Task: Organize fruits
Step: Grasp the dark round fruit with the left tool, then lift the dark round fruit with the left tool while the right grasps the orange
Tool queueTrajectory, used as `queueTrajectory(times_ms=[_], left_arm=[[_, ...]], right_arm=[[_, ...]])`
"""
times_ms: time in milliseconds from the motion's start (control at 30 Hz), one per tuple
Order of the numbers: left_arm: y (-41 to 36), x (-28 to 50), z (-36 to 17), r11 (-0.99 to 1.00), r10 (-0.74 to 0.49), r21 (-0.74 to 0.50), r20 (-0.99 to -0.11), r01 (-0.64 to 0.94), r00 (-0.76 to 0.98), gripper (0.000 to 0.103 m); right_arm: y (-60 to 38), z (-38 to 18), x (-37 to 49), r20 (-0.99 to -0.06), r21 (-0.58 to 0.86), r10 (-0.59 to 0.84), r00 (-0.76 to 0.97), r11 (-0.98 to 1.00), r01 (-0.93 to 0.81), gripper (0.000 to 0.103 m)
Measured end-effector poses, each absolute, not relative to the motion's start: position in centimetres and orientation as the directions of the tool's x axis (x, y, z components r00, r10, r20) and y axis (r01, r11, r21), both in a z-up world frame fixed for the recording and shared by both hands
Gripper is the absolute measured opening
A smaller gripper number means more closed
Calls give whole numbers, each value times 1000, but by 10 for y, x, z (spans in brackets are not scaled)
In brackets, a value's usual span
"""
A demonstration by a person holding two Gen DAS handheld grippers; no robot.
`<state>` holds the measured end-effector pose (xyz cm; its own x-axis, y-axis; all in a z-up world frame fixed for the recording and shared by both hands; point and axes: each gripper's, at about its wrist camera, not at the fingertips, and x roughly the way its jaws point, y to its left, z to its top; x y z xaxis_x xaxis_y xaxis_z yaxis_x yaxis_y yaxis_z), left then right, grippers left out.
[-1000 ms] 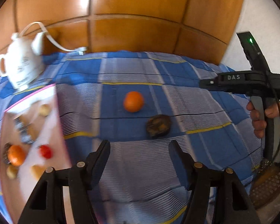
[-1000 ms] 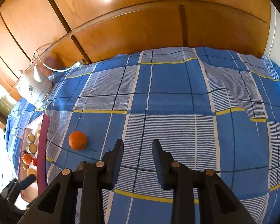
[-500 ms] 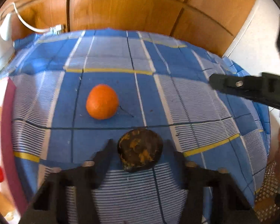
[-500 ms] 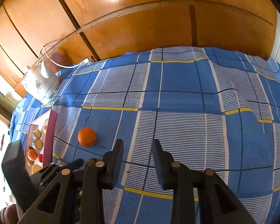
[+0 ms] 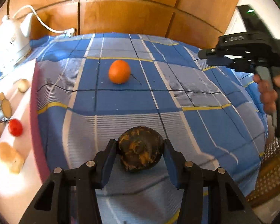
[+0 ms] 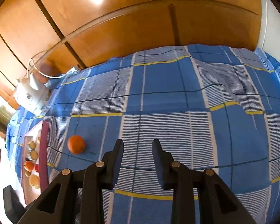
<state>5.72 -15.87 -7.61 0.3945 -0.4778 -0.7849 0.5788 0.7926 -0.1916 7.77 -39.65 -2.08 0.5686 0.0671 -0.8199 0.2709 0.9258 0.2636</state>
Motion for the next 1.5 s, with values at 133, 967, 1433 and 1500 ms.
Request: queueTrajectory(times_ms=[133, 967, 1433, 1500], left_arm=[[-151, 51, -78, 789, -494, -202, -771, 581, 403, 50], [-148, 64, -85, 715, -569, -250, -751, 653, 335, 50], [-149, 66, -86, 703, -566, -244, -761, 668, 318, 49], [-150, 67, -87, 703, -567, -245, -760, 667, 318, 49]], right_arm=[[-402, -24, 78, -833, 254, 47, 552, 918, 306, 32], [-427, -33, 73, -804, 453, 191, 563, 810, 372, 32], [-422, -54, 80, -836, 464, 255, 486, 802, 377, 32], [-417, -59, 83, -844, 460, 270, 463, 809, 365, 32]])
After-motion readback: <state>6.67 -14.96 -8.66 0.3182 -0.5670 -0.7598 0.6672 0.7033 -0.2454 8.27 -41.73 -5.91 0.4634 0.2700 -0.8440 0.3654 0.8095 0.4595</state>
